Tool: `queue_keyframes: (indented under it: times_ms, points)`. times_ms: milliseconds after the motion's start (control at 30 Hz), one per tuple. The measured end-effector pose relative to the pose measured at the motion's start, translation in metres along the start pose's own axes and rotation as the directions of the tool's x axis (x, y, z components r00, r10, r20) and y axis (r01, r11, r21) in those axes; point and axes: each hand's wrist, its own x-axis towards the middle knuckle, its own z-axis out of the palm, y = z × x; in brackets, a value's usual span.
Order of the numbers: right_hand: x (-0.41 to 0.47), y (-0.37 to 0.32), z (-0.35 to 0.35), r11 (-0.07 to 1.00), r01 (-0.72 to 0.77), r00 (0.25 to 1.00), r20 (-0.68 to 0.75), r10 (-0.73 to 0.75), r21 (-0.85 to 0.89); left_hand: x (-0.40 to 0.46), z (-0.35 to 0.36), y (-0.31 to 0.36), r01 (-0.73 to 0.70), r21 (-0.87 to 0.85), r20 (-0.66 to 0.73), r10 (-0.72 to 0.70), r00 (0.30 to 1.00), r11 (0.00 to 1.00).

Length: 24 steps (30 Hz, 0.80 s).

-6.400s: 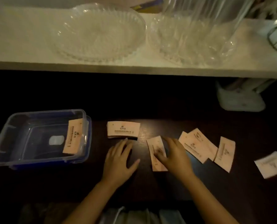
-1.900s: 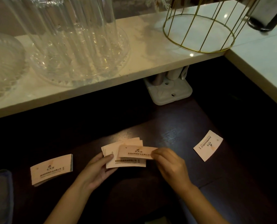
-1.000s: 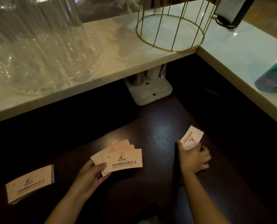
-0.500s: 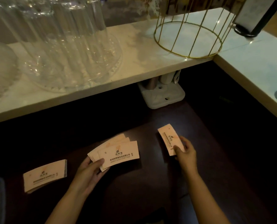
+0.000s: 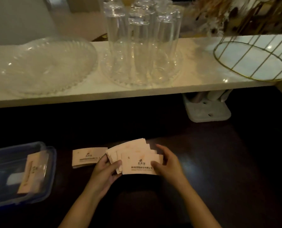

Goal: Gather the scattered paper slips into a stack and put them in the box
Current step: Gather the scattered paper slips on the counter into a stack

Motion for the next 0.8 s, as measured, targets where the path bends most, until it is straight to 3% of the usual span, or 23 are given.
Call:
queue_keyframes:
  times_ms: [167, 233, 333, 500, 633, 800]
  points:
    - [-0.004, -0.001, 0.051, 0.995, 0.042, 0.997, -0.065, -0.048, -0.092, -0.016, -0.035, 0.001, -0.035, 0.005, -0.046, 0.036, 0.998, 0.999]
    - [-0.004, 0.002, 0.063, 1.000, -0.005, 1.000, 0.014, 0.005, 0.012, -0.021, -0.050, 0.001, -0.036, 0.015, -0.056, 0.037, 0.998, 0.999]
    - [-0.005, 0.004, 0.081, 0.932, -0.226, 0.958, 0.237, 0.161, 0.284, -0.026, -0.071, -0.002, -0.009, 0.008, -0.076, 0.010, 0.997, 1.000]
    - [0.000, 0.004, 0.124, 0.896, -0.317, 0.943, 0.206, 0.263, 0.311, -0.025, -0.098, 0.003, -0.020, 0.060, -0.174, 0.030, 0.984, 0.998]
    - [0.022, -0.012, 0.151, 0.911, -0.297, 0.952, 0.170, 0.256, 0.286, -0.007, -0.114, 0.022, -0.049, 0.338, -0.268, 0.146, 0.952, 0.940]
    - [0.049, -0.025, 0.176, 0.927, -0.303, 0.952, 0.120, 0.282, 0.220, 0.023, -0.119, 0.038, -0.084, 0.579, -0.261, 0.282, 0.923, 0.811]
